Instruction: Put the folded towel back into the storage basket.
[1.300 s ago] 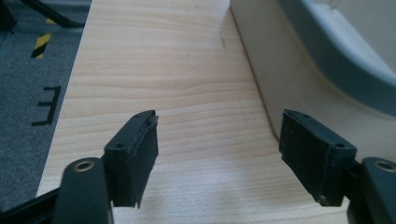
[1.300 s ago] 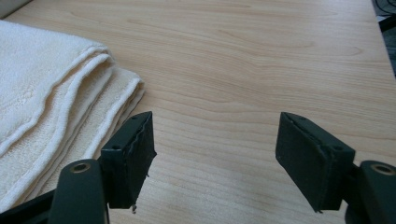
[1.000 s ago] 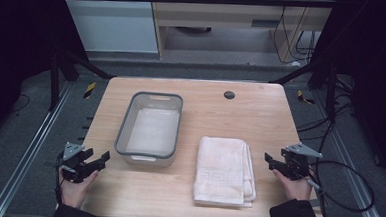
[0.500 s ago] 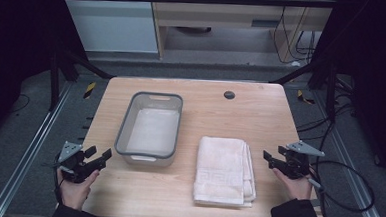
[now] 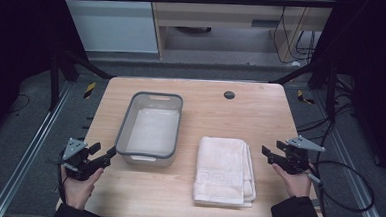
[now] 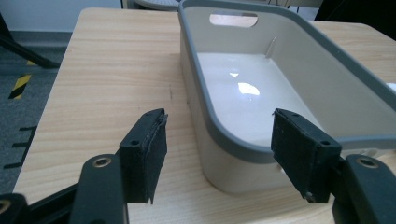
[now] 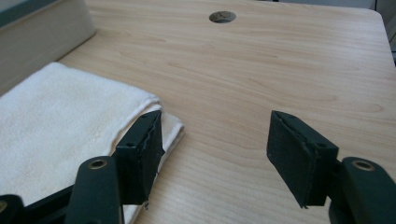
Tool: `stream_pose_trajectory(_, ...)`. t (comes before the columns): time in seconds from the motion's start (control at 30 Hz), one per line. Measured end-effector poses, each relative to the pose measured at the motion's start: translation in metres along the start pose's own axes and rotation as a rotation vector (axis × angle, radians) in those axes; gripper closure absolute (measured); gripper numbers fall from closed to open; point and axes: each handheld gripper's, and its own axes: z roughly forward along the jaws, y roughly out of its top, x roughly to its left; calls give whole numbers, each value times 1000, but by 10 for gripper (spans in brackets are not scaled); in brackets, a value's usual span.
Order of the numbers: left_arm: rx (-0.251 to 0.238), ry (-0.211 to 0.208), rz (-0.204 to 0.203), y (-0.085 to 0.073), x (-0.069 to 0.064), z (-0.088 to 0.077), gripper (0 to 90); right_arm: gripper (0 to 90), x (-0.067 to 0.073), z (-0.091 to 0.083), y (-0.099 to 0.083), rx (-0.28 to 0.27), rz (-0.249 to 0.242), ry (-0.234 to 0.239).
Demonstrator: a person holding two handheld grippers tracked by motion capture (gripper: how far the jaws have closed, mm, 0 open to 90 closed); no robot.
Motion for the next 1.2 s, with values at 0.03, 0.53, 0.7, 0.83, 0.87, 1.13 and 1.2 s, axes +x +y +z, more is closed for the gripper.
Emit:
stream_pose_trajectory(0.03,-2,-1,4,1,-1,0,350,361,0,0,2,-6,2,2)
stream_pose_trajectory(0.53,-46,-47,20,18,-23,4,369,358,4,0,25,-34,18,41)
stream_pose_trajectory(0.7,-46,-62,39,21,-33,7,376,346,5,1,29,-36,8,46)
stream_pose_trajectory(0.83,-48,-86,61,26,-47,11,377,330,8,1,35,-47,-2,54)
stream_pose_trajectory(0.87,-50,-90,66,27,-50,12,378,326,8,1,36,-49,-4,56)
stream_pose_trajectory(1.13,-57,-134,94,31,-72,19,374,288,12,5,42,-52,-11,67)
stream_pose_trajectory(1.2,-50,-150,104,32,-80,21,374,280,13,5,44,-59,-11,73)
